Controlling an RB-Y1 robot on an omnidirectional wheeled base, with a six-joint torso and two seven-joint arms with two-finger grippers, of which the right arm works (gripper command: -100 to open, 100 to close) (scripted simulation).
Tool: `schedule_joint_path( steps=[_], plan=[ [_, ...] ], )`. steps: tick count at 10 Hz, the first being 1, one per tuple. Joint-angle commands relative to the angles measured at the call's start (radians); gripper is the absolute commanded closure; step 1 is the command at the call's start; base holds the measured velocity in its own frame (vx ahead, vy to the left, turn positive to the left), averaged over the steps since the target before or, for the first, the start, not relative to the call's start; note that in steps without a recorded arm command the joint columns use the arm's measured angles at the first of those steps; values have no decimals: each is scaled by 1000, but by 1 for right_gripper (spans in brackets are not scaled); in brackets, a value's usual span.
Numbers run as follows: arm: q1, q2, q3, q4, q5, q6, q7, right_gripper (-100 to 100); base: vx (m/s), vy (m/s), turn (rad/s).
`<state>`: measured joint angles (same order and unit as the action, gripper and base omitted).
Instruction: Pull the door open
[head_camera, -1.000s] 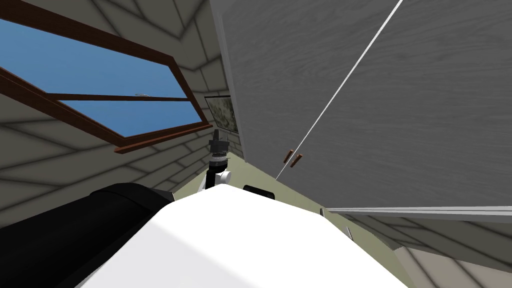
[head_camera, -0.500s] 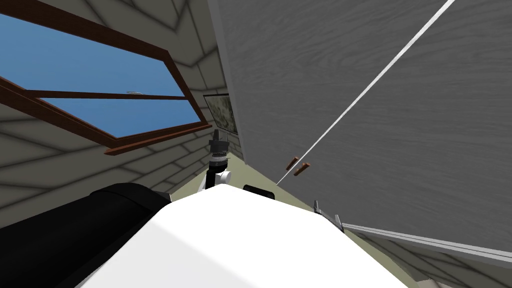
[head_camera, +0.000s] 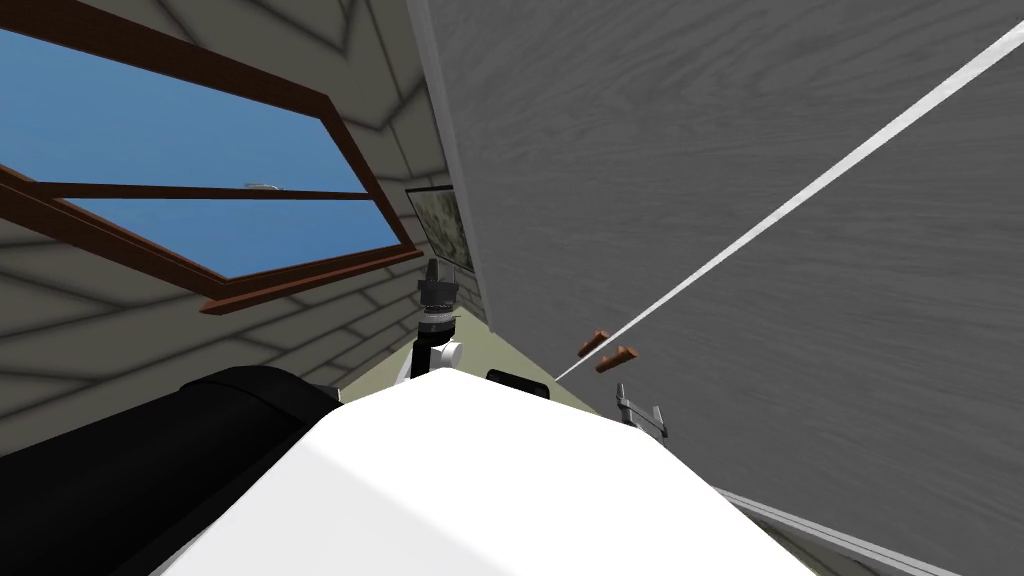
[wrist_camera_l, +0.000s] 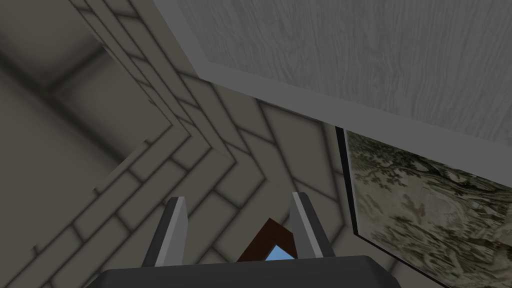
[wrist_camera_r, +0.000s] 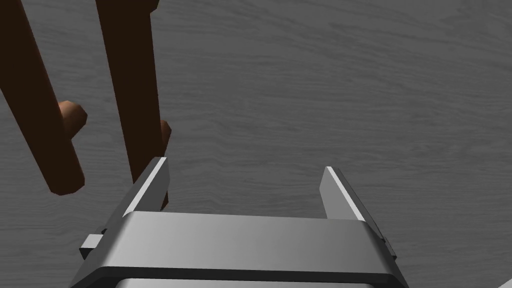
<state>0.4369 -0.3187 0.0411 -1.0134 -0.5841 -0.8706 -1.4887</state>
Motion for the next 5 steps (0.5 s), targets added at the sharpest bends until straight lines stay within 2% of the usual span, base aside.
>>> schedule_joint_path(
  steps=[1,3,4,5],
  plan=[
    [-2,2,5,-28,2,7,3,-100,164,17,91],
    [-32,10,19,-45,9,8,3,-100,192,21,122],
    [-24,8,16,-35,8,3,1,-100,86,7,25],
    [-24,8,16,-35,8,3,1,100,-11,0,-21]
  ],
)
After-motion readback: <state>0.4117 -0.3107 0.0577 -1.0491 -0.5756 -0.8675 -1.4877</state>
